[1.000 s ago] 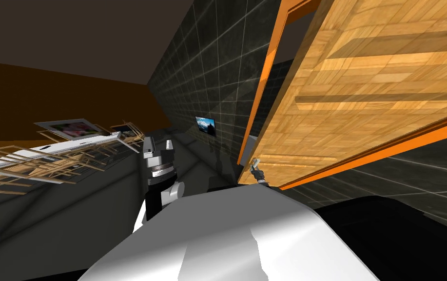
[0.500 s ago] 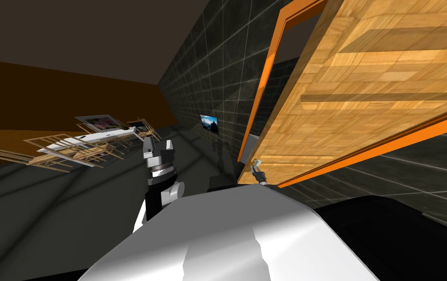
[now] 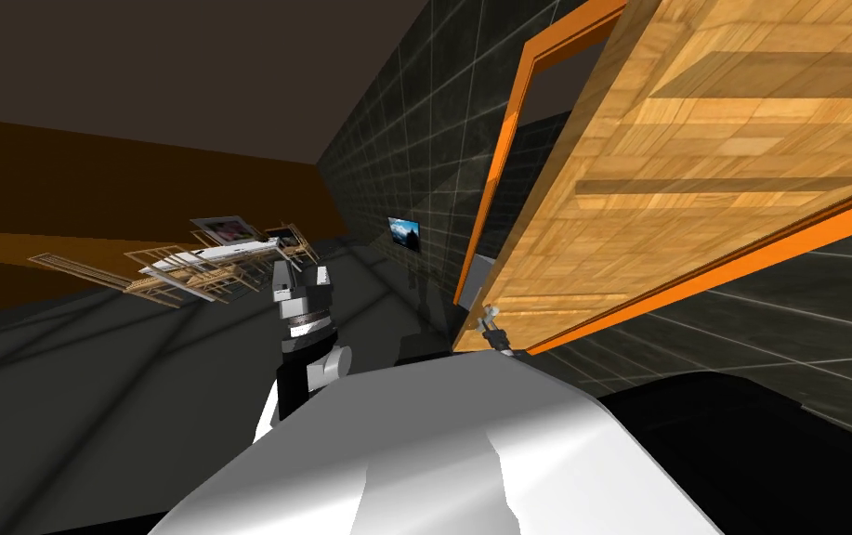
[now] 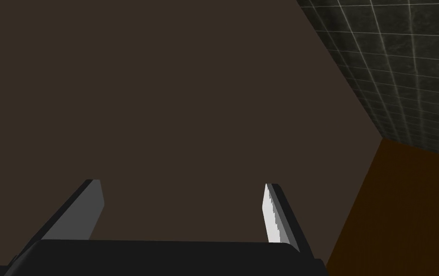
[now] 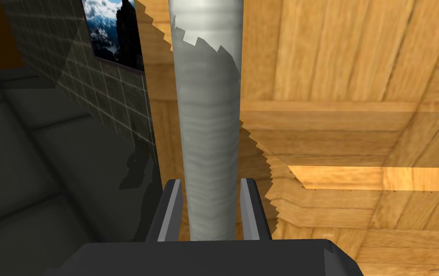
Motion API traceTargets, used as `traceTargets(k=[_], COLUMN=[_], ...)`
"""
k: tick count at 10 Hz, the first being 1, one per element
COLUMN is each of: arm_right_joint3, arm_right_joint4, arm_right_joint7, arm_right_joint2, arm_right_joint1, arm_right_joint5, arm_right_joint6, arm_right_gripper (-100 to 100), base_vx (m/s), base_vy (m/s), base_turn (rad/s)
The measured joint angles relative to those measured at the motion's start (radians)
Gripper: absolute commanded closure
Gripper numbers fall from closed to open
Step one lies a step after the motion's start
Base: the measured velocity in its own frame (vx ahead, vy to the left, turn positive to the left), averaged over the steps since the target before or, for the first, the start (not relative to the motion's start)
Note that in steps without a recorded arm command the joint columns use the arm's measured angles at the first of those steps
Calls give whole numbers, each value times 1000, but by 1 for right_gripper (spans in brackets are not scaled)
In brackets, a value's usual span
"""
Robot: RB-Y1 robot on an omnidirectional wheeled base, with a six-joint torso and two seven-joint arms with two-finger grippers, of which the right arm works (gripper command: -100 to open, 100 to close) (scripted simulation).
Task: Pull the door open
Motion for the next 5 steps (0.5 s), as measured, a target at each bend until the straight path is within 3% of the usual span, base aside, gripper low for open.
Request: traceTargets(k=[5], arm_right_joint3=[46], arm_right_joint4=[47], arm_right_joint7=[-50], arm_right_joint2=[-29], arm_right_joint1=[4], arm_right_joint5=[14], arm_right_joint6=[-69], arm_right_gripper=[100], base_vx=[-198], base_vy=[-34], base_turn=[128])
